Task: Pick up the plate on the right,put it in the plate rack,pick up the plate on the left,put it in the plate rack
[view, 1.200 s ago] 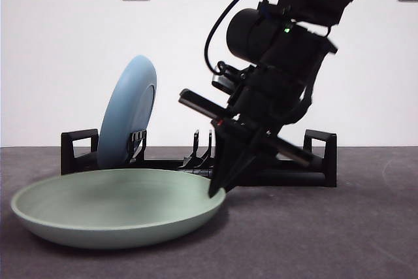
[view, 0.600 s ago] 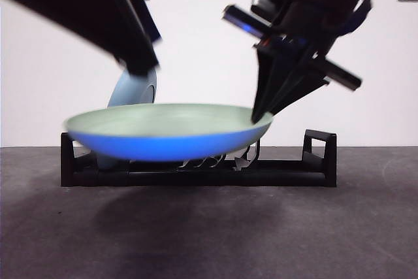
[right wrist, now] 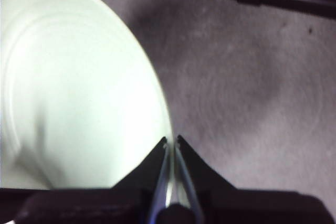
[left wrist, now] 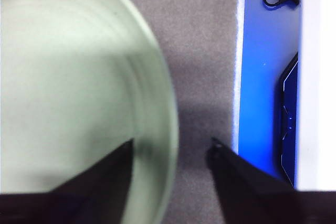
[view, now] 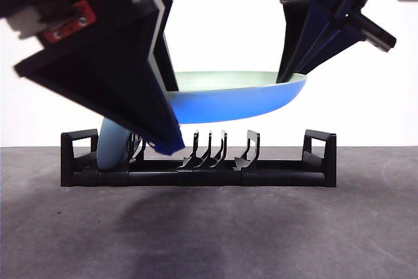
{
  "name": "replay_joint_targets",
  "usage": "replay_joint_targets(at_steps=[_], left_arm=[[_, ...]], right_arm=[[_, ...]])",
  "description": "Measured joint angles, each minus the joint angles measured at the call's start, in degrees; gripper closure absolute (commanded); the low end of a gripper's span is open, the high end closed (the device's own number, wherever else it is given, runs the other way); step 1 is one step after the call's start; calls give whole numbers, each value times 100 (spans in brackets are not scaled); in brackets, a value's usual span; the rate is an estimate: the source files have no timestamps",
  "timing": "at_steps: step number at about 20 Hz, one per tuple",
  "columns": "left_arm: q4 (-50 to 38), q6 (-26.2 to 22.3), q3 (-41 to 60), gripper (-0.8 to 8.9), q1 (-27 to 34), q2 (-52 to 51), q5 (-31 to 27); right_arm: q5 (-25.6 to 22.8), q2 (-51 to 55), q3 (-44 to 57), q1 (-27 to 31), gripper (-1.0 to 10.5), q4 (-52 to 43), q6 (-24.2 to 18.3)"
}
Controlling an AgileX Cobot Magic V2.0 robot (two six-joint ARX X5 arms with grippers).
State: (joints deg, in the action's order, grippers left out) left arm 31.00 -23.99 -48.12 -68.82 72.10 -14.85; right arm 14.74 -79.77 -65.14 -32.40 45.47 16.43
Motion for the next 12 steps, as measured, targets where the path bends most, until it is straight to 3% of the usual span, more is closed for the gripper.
replay_joint_targets(at_steps=[5,7,9,10,12], left_arm=[[-48,-92,-22,822,-15,-11,-42],[-87,-146,-33,822,-26,-17,-39],[-111,-101,-33,822,-24,-15,24],[-103,-59,-20,822,-24,4,22],[-339,-15,-17,822,-20,17,31]], right_arm=[[-107,223,0,11,962,118,-48],[-129,315,2,13,827,118,-46],[-17,496,2,24,586,87,-98],[0,638,2,66,532,63,-116],[11,896,2,195,532,-39,-138]])
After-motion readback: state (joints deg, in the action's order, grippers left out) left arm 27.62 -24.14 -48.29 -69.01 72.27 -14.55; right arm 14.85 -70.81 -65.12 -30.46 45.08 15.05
